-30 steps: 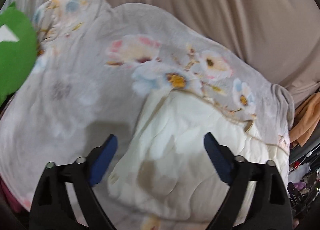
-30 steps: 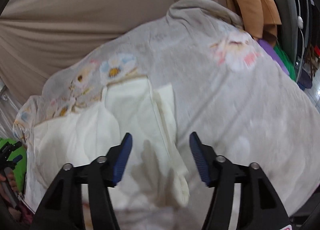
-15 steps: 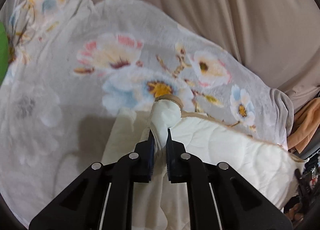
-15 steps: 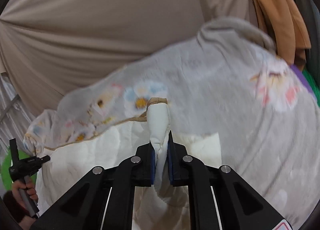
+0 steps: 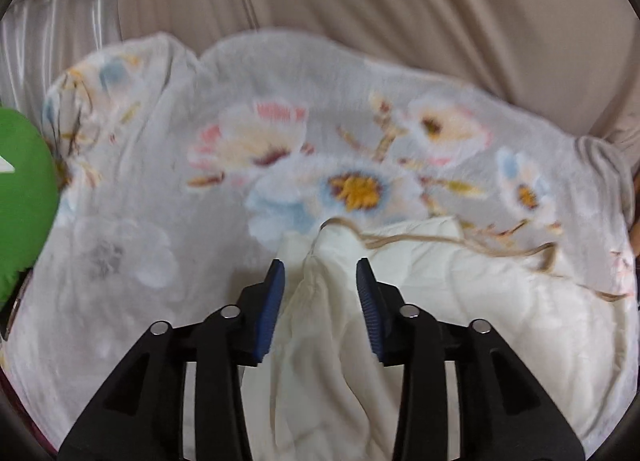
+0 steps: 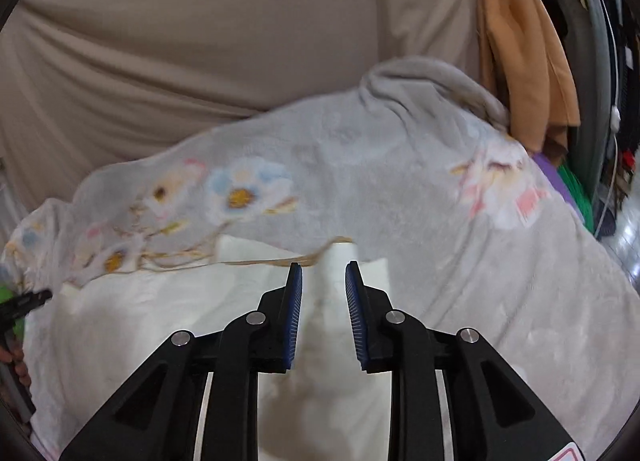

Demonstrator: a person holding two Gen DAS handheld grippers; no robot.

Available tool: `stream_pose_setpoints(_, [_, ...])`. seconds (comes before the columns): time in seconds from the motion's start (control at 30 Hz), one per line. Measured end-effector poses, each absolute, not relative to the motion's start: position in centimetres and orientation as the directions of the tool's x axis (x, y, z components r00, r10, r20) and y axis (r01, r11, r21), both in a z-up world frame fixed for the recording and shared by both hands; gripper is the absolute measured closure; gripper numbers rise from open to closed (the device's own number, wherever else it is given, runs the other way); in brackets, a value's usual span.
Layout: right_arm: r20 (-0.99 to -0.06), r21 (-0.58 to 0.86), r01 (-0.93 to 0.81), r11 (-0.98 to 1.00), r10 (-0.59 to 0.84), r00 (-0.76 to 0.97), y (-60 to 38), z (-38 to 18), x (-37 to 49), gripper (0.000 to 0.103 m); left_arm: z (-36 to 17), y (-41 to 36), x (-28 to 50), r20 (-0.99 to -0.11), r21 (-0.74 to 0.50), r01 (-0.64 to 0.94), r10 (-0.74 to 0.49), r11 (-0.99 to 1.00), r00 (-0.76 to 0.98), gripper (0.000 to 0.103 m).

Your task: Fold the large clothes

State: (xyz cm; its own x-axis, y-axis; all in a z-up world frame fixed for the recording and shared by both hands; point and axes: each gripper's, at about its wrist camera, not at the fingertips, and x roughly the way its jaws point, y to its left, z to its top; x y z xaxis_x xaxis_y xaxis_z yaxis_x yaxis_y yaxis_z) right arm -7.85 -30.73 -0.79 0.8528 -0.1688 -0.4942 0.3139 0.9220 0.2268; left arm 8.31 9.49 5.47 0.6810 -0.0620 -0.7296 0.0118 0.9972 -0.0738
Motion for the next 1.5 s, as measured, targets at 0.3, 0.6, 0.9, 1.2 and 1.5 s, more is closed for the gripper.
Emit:
stream_pose_setpoints(0.3, [-0.689,0.071,-0.224,0.972,0.21,0.694,-13.2,-6.6,-6.3,0.094,1.7,-1.0,0.7,-0.815,-0.083,0.293,-0.234,0.953,0.53,0.066])
stream_pose_setpoints(0.6, [-0.783,0.048,0.18,0.982,-0.075,0.617,-27.8,-11.6,-11.3,0.103,-2.3,7.3,-0.1,-0.855,0.012,0.139,-0.062,0.99,0.515,0.065])
stream_pose_setpoints(0.9, [-0.721,0.081,0.337,0.938,-0.178,0.669,-31.5,-8.3,-14.8,0.103,1.2,9.2,0.0,-0.834,-0.083,0.061,-0.103,0.995,0.542,0.067])
stream_pose_setpoints(1.2, [-0.693,0.029,0.211,0.977,-0.132,0.709,-27.4,-6.6,-4.5,0.103,-1.0,6.5,6.7,-0.848,-0.058,0.027,-0.064,0.998,0.526,0.064])
stream_pose_setpoints(1.5, [-0.686,0.144,0.313,0.939,-0.134,0.716,-29.8,-5.7,-5.0,0.103,-0.7,7.6,8.2,-0.838,-0.072,0.021,-0.072,0.997,0.54,0.065])
